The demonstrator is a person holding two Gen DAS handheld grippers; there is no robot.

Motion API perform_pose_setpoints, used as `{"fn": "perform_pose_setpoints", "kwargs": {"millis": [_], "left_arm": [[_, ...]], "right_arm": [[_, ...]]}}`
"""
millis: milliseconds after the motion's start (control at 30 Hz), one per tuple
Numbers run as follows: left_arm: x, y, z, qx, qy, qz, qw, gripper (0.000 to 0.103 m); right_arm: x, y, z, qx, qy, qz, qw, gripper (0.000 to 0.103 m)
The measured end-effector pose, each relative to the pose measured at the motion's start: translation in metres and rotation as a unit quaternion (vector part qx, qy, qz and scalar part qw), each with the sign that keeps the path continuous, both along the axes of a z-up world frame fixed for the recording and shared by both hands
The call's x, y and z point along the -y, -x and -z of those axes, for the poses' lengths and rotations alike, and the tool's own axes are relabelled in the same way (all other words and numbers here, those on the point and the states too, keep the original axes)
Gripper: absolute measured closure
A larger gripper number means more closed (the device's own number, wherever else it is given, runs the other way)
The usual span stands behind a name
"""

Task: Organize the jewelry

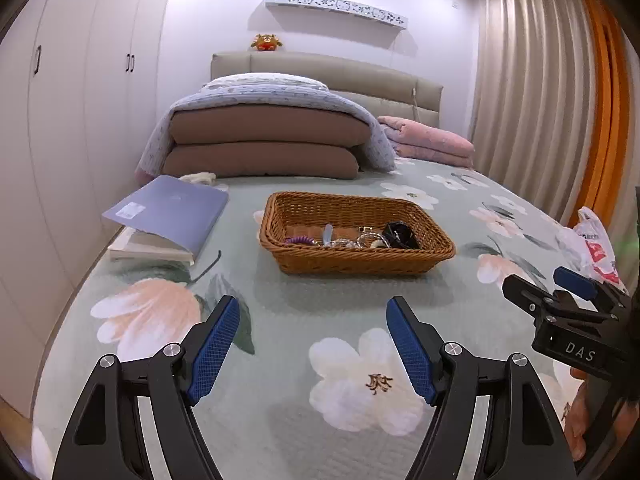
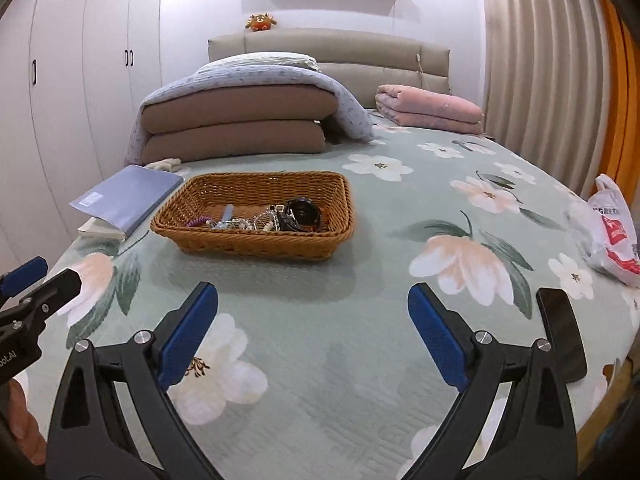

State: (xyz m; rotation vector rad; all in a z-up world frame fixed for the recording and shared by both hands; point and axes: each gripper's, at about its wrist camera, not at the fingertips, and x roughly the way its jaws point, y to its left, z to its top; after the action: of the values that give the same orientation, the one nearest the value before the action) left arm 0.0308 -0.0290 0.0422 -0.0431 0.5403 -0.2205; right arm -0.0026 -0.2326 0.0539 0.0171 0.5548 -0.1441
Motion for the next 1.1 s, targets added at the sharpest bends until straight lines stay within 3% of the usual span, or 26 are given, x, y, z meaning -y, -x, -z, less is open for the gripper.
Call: {"fn": "perform_pose_setpoints", "kwargs": {"millis": [1100], "left_arm": [[0.01, 0.019, -0.004, 0.002, -0.01, 0.005, 0.9999, 0.026]], "right_arm": [[-0.001, 0.013, -0.005, 0.009, 0.005, 0.009, 1.0, 0.006]]}}
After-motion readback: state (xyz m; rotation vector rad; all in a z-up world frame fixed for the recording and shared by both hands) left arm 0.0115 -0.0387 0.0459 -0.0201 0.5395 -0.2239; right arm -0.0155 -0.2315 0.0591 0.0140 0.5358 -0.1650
